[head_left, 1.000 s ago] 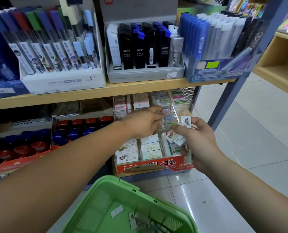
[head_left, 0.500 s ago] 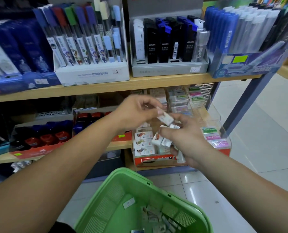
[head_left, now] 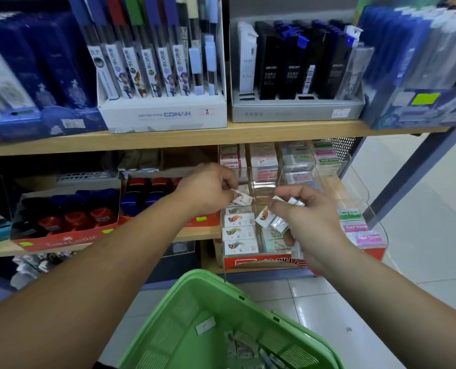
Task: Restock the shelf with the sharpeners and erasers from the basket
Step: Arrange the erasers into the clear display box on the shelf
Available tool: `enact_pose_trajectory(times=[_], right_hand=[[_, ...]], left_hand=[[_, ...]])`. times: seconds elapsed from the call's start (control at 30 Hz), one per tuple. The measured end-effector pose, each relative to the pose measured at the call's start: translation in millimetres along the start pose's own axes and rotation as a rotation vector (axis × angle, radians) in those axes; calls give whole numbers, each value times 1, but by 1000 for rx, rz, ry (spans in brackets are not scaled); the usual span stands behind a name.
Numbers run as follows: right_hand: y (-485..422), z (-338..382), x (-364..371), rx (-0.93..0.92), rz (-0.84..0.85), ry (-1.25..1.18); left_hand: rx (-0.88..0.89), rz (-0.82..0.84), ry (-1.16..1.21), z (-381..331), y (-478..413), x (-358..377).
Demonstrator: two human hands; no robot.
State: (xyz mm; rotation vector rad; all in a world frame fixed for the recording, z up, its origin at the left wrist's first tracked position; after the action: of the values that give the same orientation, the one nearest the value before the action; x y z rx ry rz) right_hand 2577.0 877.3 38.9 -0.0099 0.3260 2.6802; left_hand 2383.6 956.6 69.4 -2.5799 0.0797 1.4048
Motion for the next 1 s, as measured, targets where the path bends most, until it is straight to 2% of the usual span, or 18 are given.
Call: enact_pose_trajectory(times=[0.23,0.3,0.33,0.4,0.43,0.5,0.53,0.6,0.7,0.77,0.83,0.9,1.0], right_hand=[[2,-3,3,30,27,-39],[3,-2,4,41,34,-61],[3,-1,4,47,38,-73],[3,0,3,52,46,-94],[4,1,3,52,46,-99],[4,1,3,51,44,-104],[4,1,3,52,42,-110],[4,2,3,58,39,-123],[4,3,6,63,38,-144],[2,1,7,59,25,-145],[-1,-2,6,62,13,-128],[-2,-4,6,60,18,-93],[-2,-5,6,60,31,-78]], left_hand=[[105,235,-260,-8,-2,10],[118,207,-327,-9,0,10],[128,131,-330,-11,1,5],[142,-7,-182,-22,6,-8],[123,15,-9,-27,11,-8],[23,225,335,-38,29,3],[-12,307,415,-42,37,9],[-52,361,467,-44,44,16],[-112,295,529,-37,38,9],[-100,140,469,-24,24,-6],[-47,23,275,-10,10,-15],[-22,2,94,-1,1,-11],[11,5,-45,0,-8,0]])
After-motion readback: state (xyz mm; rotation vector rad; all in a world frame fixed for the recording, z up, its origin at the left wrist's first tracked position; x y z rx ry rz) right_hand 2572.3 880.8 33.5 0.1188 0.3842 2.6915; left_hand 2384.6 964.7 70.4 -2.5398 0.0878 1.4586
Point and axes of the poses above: each hand's wrist, its own y-axis away from the middle knuckle, its own x-axis out of the palm, z = x × y, the point moved 8 cm from there along -y, towards the middle knuckle, and after that the axes turned 11 degrees about -z, right-handed, at the moved point
